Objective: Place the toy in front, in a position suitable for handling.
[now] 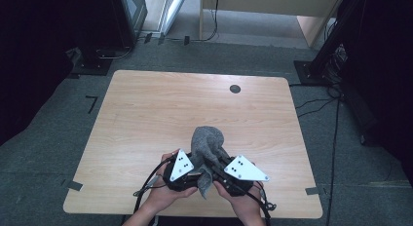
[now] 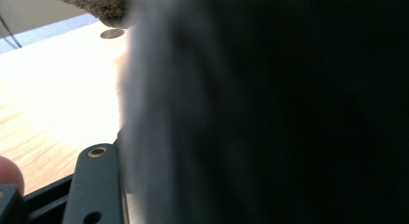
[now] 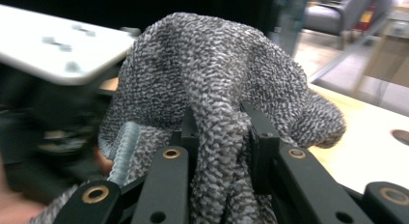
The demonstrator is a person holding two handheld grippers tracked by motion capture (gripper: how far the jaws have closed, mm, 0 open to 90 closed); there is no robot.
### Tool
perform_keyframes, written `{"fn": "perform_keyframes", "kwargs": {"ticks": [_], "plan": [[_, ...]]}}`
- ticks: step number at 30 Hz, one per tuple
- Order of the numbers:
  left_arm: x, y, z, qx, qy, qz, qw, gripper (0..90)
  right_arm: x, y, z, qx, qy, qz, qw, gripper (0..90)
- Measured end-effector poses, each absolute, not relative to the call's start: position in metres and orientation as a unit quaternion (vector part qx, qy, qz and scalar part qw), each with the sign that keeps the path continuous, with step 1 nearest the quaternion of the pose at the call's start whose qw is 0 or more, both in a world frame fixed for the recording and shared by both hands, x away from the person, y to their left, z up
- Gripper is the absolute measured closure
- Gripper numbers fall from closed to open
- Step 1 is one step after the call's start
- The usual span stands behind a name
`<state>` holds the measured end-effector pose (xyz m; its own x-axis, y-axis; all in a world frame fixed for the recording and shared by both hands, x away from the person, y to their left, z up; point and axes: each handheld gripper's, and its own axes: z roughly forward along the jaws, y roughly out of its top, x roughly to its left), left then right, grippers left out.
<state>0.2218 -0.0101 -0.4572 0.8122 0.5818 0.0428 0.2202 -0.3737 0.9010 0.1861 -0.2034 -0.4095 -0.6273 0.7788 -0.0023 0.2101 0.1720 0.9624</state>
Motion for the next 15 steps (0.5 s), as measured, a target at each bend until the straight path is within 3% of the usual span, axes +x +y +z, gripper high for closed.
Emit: {"fn": "perform_keyframes", "kwargs": {"ticks": [6, 11, 15], "plan": [[0.229, -0.004, -0.458, 0.799, 0.282, 0.172, 0.502, 34.2, 0.186, -0.206, -0.414, 0.362, 0.717, 0.533, 0.267, 75.5], [0.221, -0.011, -0.458, 0.809, 0.249, 0.166, 0.506, 34.2, 0.178, -0.191, -0.409, 0.318, 0.732, 0.53, 0.286, 75.4], [0.222, -0.011, -0.458, 0.813, 0.25, 0.171, 0.498, 34.2, 0.187, -0.203, -0.411, 0.348, 0.722, 0.523, 0.288, 75.6]]}}
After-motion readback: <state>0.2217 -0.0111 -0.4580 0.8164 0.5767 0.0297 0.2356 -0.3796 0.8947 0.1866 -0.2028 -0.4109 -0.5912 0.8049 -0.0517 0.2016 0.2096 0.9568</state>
